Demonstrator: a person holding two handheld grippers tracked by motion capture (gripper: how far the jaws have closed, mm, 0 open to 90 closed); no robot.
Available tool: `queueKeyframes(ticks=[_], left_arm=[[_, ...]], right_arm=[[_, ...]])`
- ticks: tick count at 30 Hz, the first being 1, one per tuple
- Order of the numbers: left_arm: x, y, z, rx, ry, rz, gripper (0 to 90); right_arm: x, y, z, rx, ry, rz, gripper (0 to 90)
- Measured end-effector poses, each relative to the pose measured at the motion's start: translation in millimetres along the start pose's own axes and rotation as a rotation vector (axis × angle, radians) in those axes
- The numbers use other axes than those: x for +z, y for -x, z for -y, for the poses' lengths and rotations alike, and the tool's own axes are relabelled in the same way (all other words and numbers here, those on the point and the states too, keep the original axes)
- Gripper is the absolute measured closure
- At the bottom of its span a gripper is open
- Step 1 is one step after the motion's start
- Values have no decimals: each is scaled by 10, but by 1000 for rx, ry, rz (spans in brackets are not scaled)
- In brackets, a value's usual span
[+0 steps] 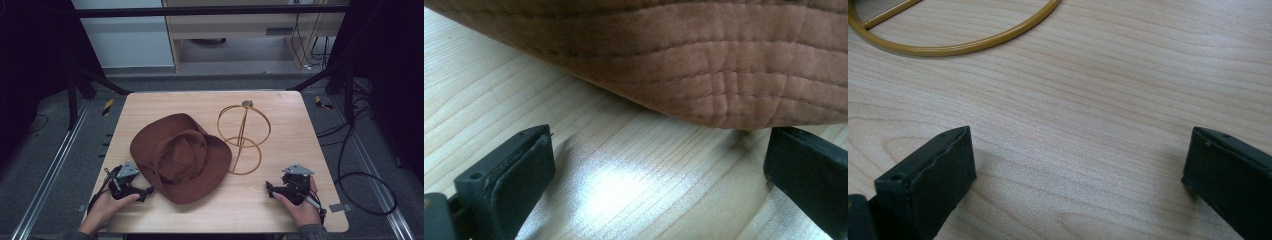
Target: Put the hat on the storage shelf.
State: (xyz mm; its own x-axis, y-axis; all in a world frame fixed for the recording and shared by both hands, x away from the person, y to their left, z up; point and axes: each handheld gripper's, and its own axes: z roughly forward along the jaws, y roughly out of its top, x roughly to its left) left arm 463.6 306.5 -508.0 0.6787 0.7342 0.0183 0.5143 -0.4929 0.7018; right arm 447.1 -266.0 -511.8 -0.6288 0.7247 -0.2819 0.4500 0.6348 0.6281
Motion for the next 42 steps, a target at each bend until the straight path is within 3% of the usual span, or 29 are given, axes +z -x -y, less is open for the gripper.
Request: queueKeyframes(ticks=[7,10,15,17,22,25,27,30,34,39,42], left_arm=[[-40,35,-15,23,-31,22,16],[-60,100,-34,62,-38,45,34],[-84,158,-39,100,-60,39,37],[-122,164,-27,114,-66,17,38],[-271,124,-17,80,3,9,39],[-322,73,-48,59,44,36,38],[-371,58,-76,63,55,13,43],[-467,70,-126,48,110,42,46],[-602,96,-217,50,159,36,49],[-659,118,-324,69,149,40,51],[-646,125,-425,93,117,27,50]], right_arm=[[2,3,-1,-1,-1,1,5],[2,0,-1,2,-1,1,5],[1,1,0,2,-1,1,5],[1,1,0,2,-1,1,5],[1,1,0,2,-1,1,5],[0,0,1,2,0,0,6],[0,0,1,3,0,0,6],[0,1,2,3,0,-1,7],[1,5,0,1,1,-2,7],[2,5,0,1,1,-1,7],[2,3,0,3,1,-2,7]])
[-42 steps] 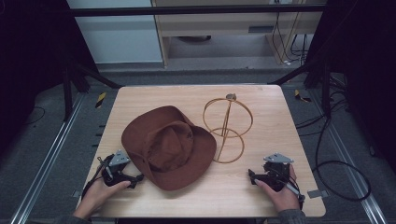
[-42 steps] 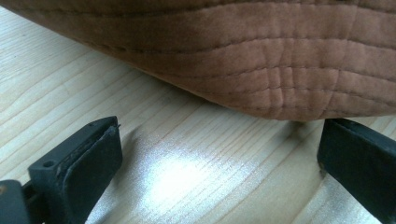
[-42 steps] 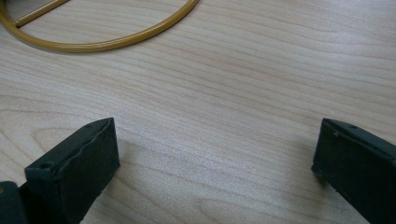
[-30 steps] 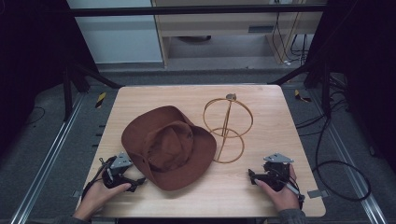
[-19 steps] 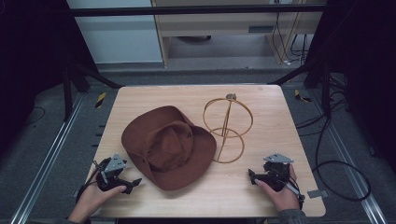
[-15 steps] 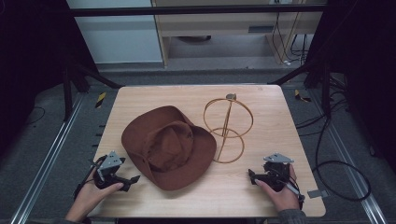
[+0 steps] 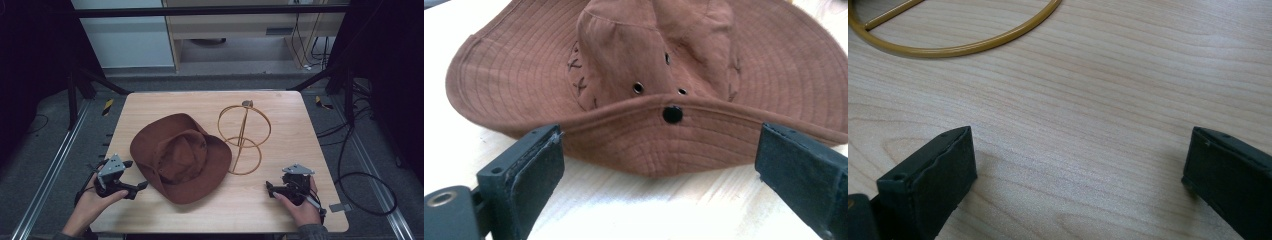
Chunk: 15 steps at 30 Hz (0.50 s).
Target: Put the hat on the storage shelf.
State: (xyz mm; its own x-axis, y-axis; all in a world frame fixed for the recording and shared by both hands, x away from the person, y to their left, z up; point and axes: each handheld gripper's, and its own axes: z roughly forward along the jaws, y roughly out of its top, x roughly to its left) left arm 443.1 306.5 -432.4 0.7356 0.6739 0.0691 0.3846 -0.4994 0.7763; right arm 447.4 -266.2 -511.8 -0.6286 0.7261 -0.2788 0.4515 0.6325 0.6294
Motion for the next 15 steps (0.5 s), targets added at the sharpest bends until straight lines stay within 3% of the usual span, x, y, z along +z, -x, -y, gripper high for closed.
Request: queueKeyframes(ticks=[3,4,7,9,13,15], left_arm=[[36,-8,-165,25,-25,31,50],[36,-8,-165,25,-25,31,51],[128,-52,-311,42,-85,12,57],[151,-69,-388,42,-96,26,59],[164,-100,-548,69,-114,13,52],[164,-112,-583,64,-109,12,52]], right_arm=[[0,0,0,0,0,0,7],[0,0,0,0,0,0,7],[0,0,-1,-1,0,0,7],[0,-1,-1,-1,-1,1,6],[0,1,-2,-2,-2,2,6],[0,1,-2,-2,-2,3,6]])
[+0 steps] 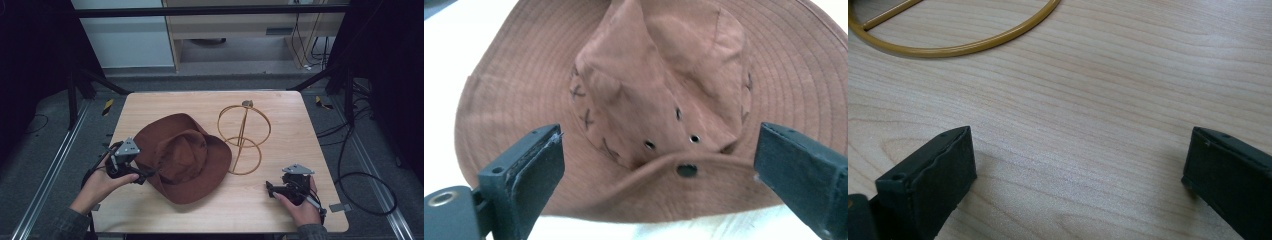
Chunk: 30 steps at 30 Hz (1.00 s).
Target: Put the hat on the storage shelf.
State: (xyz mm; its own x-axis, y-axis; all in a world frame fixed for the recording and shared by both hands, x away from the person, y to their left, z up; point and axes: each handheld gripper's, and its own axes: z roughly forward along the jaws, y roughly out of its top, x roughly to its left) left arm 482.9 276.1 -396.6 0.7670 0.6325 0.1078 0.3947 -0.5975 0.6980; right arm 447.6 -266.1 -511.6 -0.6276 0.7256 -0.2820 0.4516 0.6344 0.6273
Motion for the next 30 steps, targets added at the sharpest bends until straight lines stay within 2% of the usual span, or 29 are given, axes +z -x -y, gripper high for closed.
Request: queueKeyframes(ticks=[3,6,7,13,14,16,17,21,23,27,30], left_arm=[[17,-20,-89,-12,6,15,50],[60,-14,-169,-4,-14,19,50],[88,-12,-229,9,-31,19,50],[159,-31,-373,12,-49,19,50],[186,-38,-439,24,-66,19,50],[200,-36,-475,25,-68,21,49],[234,-47,-556,25,-76,20,48],[298,-48,-627,16,-88,39,47],[346,-35,-659,27,-106,45,49],[440,0,-732,44,-141,48,48],[513,2,-808,47,-165,33,49]], right_arm=[[0,1,0,0,-1,2,6],[0,2,0,-1,0,1,6],[2,5,1,-2,0,2,6],[7,20,1,-1,-1,1,8],[7,21,2,-2,0,-1,8],[6,21,2,-2,0,-1,9],[6,20,3,-1,0,-1,8],[6,20,4,-3,2,-1,8],[5,19,5,-5,2,0,8],[-1,18,8,-10,1,5,8],[-4,12,10,-6,-2,8,8]])
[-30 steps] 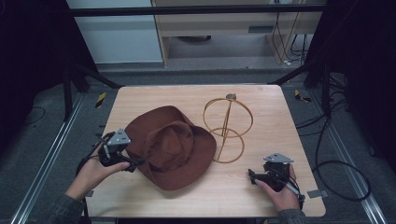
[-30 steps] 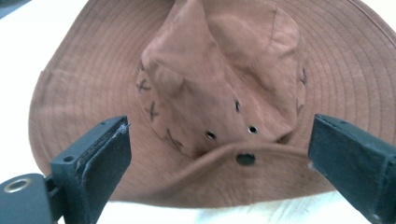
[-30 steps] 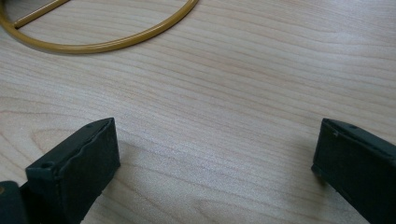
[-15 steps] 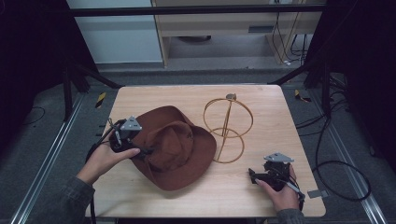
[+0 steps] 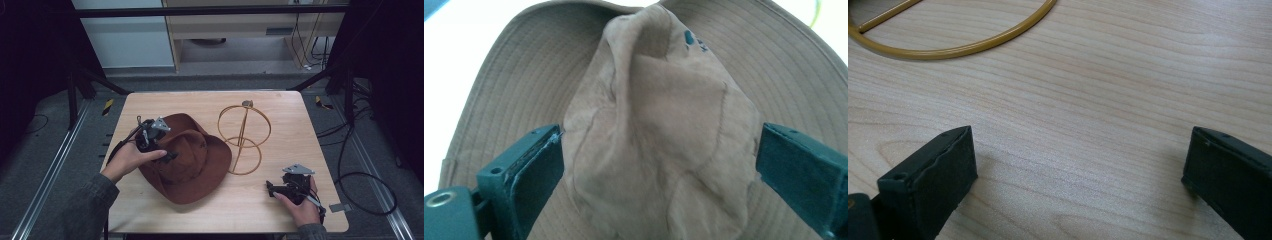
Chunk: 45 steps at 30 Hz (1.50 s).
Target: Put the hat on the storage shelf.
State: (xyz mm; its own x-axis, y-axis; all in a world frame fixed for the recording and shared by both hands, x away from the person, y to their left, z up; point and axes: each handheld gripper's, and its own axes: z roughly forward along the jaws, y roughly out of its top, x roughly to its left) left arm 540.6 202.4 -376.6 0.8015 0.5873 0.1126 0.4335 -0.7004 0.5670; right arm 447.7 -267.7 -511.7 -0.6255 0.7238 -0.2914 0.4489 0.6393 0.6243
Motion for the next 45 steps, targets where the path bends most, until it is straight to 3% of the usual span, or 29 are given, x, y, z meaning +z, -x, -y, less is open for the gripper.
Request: queueKeyframes(ticks=[3,7,15,24,30,34,37,42,45], left_arm=[[35,-26,-54,5,-12,-4,49],[103,-70,-107,-24,-1,-1,55],[272,-127,-167,-29,-36,9,92],[459,-156,-224,-33,-70,30,189],[538,-121,-254,-11,-98,44,313],[580,-123,-254,-11,-127,53,458],[591,-122,-244,-2,-149,62,618],[533,-184,-234,-26,-144,68,837],[479,-204,-215,-28,-133,64,880]], right_arm=[[-2,-4,1,4,-1,1,8],[-2,-4,1,2,-1,2,8],[-5,-7,2,4,-3,2,8],[-6,-9,2,4,-3,2,8],[-6,-10,2,4,-3,2,8],[-6,-10,2,4,-3,2,7],[-6,-11,2,5,-3,2,7],[-6,-10,2,4,-2,2,7],[-7,-10,2,4,-2,0,7]])
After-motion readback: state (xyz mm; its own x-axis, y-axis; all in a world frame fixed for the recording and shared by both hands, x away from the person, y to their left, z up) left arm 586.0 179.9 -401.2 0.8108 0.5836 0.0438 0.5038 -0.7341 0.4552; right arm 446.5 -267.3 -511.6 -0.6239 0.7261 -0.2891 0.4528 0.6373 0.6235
